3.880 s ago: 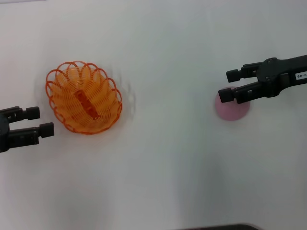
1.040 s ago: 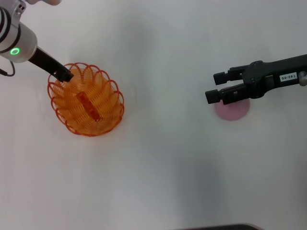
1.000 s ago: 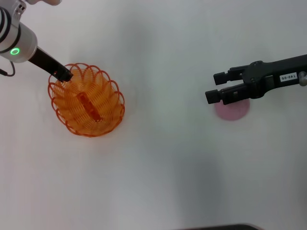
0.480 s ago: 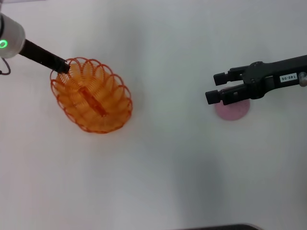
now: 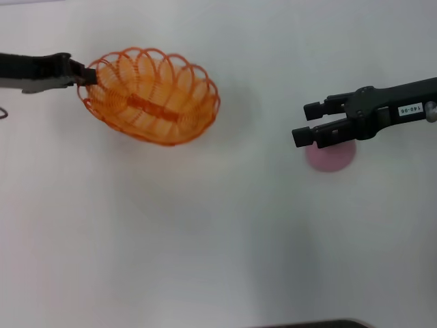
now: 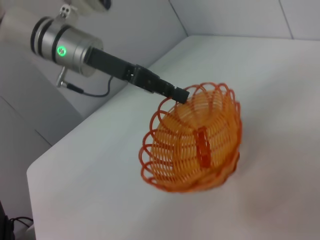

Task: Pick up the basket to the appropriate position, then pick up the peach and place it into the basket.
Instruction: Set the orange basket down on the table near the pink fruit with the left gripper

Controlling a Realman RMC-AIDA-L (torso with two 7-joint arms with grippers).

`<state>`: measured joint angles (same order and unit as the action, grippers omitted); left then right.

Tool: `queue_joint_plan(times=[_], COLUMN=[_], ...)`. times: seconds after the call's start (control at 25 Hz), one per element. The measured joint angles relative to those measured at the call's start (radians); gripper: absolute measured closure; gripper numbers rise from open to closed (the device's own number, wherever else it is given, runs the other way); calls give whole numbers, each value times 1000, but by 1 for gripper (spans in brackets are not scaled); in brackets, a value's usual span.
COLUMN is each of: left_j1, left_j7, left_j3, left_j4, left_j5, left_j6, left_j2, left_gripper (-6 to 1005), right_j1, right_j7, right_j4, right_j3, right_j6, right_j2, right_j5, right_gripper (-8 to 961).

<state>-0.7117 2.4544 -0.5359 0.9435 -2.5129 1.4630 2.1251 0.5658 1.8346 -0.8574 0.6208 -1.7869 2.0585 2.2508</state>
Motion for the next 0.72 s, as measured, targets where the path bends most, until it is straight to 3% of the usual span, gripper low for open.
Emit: queue_joint_plan(times=[0.12,0.36,0.56,0.72], left_j1=[69,195,264,300], left_j7=[16,28,31,32], left_j3=[5,-9,-43,-42], left_j4=[2,17,-12,-36], left_j5=[91,209,265,278], left_j6=[-8,-35,-50,-33], left_j2=[6,47,49,47], left_gripper=[948,948,950,862], right_j1=[0,0,2,2], right_j7=[0,0,0,2], right_j4=[0,0,0,0], right_j3=[0,0,1,1], right_j6=[0,0,0,0], right_j2=[0,3,5,5], right_j5=[0,-1,-1,-1], right_gripper=[6,6,7,7])
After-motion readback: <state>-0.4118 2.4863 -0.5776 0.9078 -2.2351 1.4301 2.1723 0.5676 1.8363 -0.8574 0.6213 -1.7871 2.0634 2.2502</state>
